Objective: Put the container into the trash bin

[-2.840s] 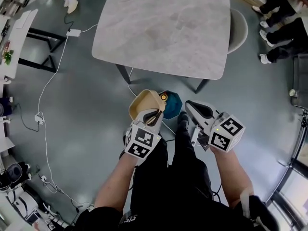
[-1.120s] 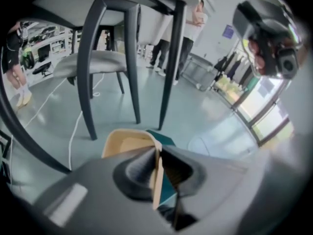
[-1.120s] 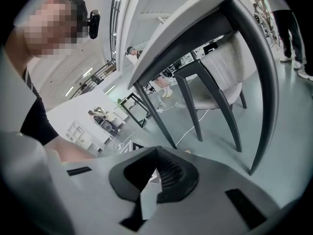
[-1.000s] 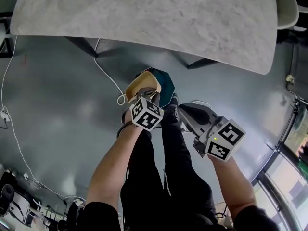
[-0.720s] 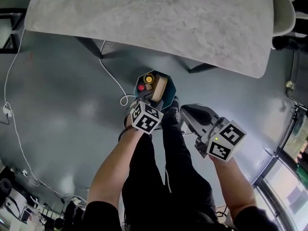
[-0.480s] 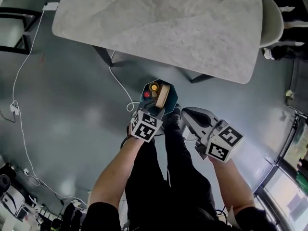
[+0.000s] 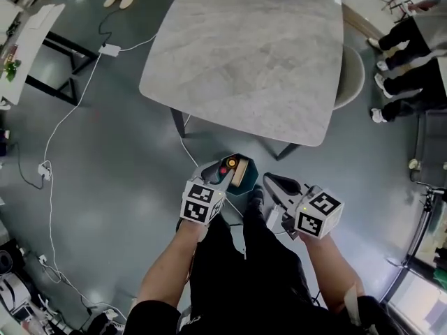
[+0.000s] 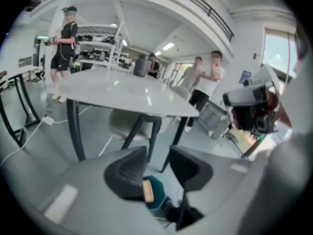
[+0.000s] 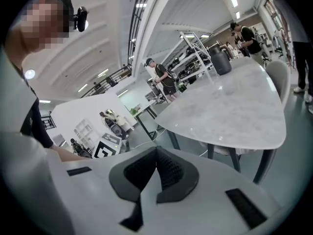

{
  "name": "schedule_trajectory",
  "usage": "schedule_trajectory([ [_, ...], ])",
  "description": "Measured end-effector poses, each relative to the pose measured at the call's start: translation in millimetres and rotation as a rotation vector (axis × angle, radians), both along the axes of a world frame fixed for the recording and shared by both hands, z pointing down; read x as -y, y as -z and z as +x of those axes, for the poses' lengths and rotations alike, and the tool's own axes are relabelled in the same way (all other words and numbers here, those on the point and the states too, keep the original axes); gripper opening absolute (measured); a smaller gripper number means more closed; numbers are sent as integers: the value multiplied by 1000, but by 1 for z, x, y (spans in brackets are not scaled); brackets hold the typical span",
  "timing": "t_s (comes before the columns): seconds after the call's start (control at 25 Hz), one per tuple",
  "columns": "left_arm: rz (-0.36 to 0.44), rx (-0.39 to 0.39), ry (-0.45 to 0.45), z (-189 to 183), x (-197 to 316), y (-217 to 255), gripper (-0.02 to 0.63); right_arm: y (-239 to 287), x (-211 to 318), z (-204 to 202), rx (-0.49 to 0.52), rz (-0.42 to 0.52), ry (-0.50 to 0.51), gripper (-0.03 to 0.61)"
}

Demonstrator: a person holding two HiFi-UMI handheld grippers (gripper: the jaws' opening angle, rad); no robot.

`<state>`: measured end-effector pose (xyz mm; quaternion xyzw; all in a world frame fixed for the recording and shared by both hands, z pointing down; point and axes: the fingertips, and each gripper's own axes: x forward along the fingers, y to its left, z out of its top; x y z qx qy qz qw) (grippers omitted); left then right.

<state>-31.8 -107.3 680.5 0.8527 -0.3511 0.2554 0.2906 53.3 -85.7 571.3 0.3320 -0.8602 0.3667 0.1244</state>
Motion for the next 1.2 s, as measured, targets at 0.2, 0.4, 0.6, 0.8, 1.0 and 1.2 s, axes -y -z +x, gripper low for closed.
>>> schedule_trajectory([
  [0.2, 109, -77, 111, -16, 21, 97, 141, 58, 2, 5, 21, 86, -5, -5],
  [0.4, 209, -112, 159, -26, 29, 166, 141, 107, 8, 19, 32, 178, -32, -6],
  [0.6, 275, -132, 201, -40, 25, 223, 121, 150, 11, 31, 46, 263, -68, -6],
  [0.8, 335, -122, 223, -54, 17, 266, 76, 178, 8, 38, 72, 310, -95, -6],
  [1.0, 400, -100, 242, -76, 9, 303, 25, 217, 8, 42, 122, 385, -117, -6],
  [1.2, 461, -41, 253, -93, 6, 319, 11, 248, 3, 31, 96, 519, -40, -8],
])
